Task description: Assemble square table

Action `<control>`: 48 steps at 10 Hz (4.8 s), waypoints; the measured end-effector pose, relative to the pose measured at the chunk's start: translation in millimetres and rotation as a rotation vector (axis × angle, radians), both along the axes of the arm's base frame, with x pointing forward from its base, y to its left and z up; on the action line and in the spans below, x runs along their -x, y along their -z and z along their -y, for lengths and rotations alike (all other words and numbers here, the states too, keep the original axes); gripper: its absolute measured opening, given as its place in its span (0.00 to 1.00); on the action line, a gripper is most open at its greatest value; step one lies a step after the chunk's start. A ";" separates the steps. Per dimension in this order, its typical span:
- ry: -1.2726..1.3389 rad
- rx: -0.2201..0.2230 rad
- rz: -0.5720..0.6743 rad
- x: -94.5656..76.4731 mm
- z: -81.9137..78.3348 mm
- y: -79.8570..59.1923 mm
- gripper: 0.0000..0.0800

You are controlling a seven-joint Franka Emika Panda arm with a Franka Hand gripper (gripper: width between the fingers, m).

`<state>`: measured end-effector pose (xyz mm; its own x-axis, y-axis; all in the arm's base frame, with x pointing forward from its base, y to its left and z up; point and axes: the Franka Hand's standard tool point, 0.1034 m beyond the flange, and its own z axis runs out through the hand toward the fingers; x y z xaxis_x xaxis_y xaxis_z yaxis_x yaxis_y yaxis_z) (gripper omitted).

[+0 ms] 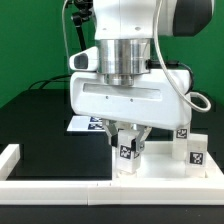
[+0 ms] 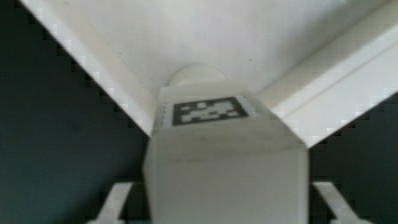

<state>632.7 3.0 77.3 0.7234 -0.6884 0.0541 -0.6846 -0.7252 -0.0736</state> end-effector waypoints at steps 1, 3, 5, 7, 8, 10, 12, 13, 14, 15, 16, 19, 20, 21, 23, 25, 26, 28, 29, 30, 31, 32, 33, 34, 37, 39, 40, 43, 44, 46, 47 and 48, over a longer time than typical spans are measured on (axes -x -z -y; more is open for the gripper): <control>0.145 -0.023 -0.002 0.6 2.8 0.5 0.37; 0.493 -0.129 -0.018 4.3 10.9 3.2 0.37; 0.667 -0.166 -0.038 5.4 14.9 3.8 0.37; 0.781 -0.178 -0.052 6.5 14.1 3.9 0.37; 0.764 -0.176 -0.051 6.5 14.4 3.9 0.37; 0.739 -0.174 -0.050 6.7 13.1 4.4 0.68; 0.425 -0.116 -0.031 4.9 -0.1 3.2 0.77; 0.346 -0.108 -0.026 5.0 2.8 3.4 0.80; 0.274 -0.101 -0.022 5.0 3.9 3.4 0.80; 0.205 -0.094 -0.019 5.1 4.1 3.5 0.81; 0.064 -0.069 -0.015 5.3 3.2 3.5 0.81; -0.359 0.009 -0.005 4.0 -8.5 2.6 0.81; -0.452 0.017 -0.004 4.7 -10.5 3.1 0.81; -0.541 0.032 0.004 4.3 -8.8 3.1 0.81; -0.509 0.040 0.020 2.0 -5.7 2.7 0.77; -0.483 0.037 0.020 2.0 -5.5 3.0 0.54; -0.398 0.028 0.018 2.1 -5.6 3.2 0.54; -0.255 0.016 0.015 2.0 -3.4 3.1 0.36; -0.180 0.010 0.014 2.0 -2.5 3.1 0.36; -0.057 -0.008 0.013 1.5 1.4 3.0 0.36; 0.106 -0.035 0.009 2.4 7.3 4.9 0.36; 0.279 -0.067 -0.005 4.4 10.0 5.6 0.36; 0.432 -0.092 -0.017 5.5 10.0 6.0 0.36; 0.579 -0.115 -0.033 6.7 8.7 6.5 0.36; 0.897 -0.171 -0.056 7.7 9.7 7.3 0.36; 1.068 -0.187 -0.066 9.4 10.8 7.8 0.36; 1.043 -0.184 -0.065 9.4 10.9 7.9 0.38; 0.600 -0.092 -0.024 5.1 -15.7 5.8 0.76; 0.482 -0.081 -0.012 4.5 -18.4 5.8 0.80; 0.355 -0.068 -0.007 4.5 -15.9 6.0 0.81; 0.306 -0.063 -0.006 4.5 -15.7 6.0 0.81; 0.202 -0.052 -0.002 4.5 -14.3 6.0 0.81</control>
Offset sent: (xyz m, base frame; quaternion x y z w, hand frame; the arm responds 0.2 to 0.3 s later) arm 0.0008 0.0070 -0.0059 0.0117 -0.1050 0.3950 0.9126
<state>628.2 17.3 71.3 0.5703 -0.8213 0.0131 -0.8160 -0.5683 -0.1057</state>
